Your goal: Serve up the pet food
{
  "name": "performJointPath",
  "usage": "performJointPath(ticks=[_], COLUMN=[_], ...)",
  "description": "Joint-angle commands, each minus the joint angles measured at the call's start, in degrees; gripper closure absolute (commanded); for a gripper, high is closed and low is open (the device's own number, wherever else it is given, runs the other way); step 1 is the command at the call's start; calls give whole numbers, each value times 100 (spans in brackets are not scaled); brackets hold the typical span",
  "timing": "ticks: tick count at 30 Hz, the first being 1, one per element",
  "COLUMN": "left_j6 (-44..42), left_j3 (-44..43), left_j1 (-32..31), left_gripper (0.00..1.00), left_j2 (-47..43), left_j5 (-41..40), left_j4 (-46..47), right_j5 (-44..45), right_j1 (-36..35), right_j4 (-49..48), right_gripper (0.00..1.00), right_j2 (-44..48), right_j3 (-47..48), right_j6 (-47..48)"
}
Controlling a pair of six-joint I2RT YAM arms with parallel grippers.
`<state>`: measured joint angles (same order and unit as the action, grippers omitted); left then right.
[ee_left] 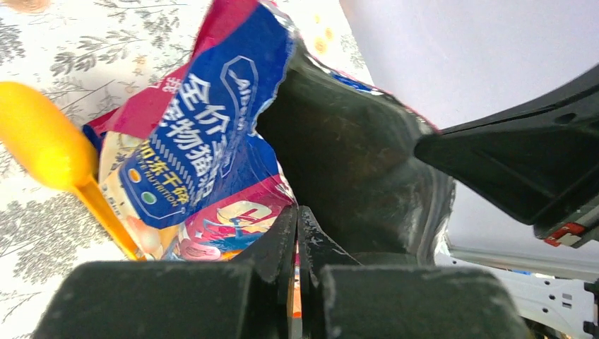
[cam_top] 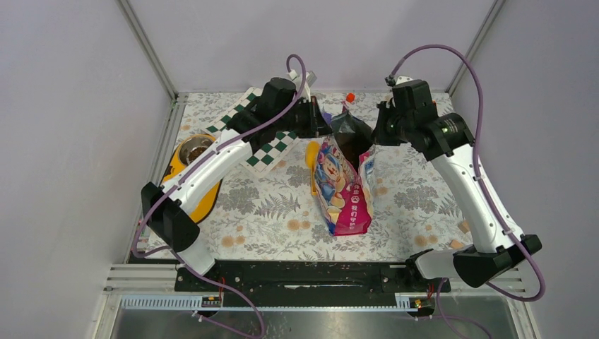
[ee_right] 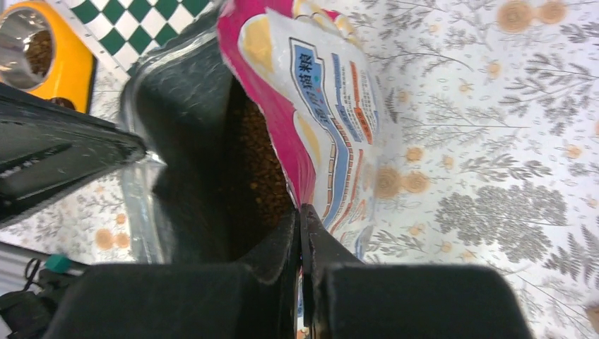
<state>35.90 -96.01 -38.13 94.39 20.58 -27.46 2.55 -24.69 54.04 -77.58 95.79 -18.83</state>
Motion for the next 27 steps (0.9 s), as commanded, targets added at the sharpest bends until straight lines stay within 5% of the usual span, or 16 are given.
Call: performJointPath(ticks=[1, 15, 27], left_j6=[-274, -659, -563], left_j3=[-441, -631, -709], left_j1=[162, 301, 315], left_gripper=[100, 100, 100], left_j2=[-443, -842, -873], left_j5=[-655, -1413, -1134], left_j4=[285, -112, -60], right_j5=[826, 1974, 2362], right_j1=[28, 136, 708], right_j4=[-445, -402, -406], right_gripper=[100, 100, 100], right_j2=[418, 704, 962], right_j3=[628, 1135, 1477], right_j6=[318, 834, 1174])
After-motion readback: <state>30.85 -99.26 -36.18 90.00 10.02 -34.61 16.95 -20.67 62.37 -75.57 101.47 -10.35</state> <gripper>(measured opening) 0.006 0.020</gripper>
